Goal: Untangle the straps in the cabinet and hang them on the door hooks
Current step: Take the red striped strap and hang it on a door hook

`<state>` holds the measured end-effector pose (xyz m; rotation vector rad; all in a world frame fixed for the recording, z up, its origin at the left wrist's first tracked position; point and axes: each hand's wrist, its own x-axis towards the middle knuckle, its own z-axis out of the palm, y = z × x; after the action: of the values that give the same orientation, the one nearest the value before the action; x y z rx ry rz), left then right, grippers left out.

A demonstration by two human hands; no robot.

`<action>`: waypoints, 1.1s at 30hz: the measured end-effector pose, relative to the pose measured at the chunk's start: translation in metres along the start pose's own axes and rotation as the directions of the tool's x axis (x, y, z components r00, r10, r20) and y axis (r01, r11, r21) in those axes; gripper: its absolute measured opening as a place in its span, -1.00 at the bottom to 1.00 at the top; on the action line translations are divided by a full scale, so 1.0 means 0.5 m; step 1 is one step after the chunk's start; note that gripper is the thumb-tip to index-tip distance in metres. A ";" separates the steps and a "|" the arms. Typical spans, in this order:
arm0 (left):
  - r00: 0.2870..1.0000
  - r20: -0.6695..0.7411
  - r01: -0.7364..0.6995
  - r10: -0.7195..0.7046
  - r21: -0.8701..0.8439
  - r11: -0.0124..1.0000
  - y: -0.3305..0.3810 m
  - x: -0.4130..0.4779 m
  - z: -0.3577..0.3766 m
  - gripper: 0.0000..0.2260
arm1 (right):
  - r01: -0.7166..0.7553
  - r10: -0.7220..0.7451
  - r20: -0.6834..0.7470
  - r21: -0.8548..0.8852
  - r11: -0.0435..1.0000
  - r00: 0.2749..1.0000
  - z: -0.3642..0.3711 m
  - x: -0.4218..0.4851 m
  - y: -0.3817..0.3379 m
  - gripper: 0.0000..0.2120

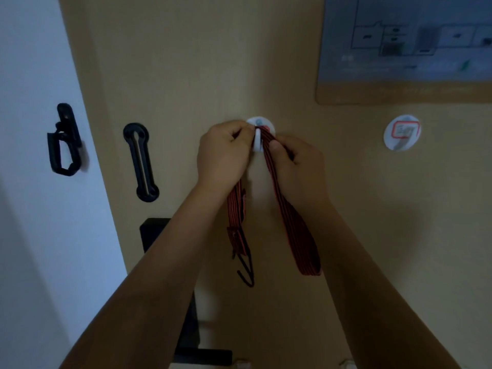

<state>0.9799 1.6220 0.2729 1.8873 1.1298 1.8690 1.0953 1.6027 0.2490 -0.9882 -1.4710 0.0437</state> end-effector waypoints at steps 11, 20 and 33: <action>0.982 -0.170 -0.095 0.083 -0.066 0.993 -0.041 -0.093 0.035 -0.73 | 0.071 -0.075 -0.043 -0.098 0.993 0.996 0.035 -0.071 0.003 -0.74; 0.982 -0.135 -0.121 0.129 0.062 0.991 -0.070 -0.200 0.028 -0.70 | -0.215 0.216 0.012 0.162 0.963 0.976 0.026 -0.143 0.009 -0.80; 0.993 0.022 0.104 -0.114 0.273 0.957 -0.167 -0.411 -0.037 -0.56 | 0.448 -0.431 0.127 -0.174 0.877 0.893 0.060 -0.368 0.104 -0.67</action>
<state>0.9602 1.5347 0.0693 1.9427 1.5109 1.6841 1.0664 1.5441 0.0666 -0.7922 -1.7758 -0.4053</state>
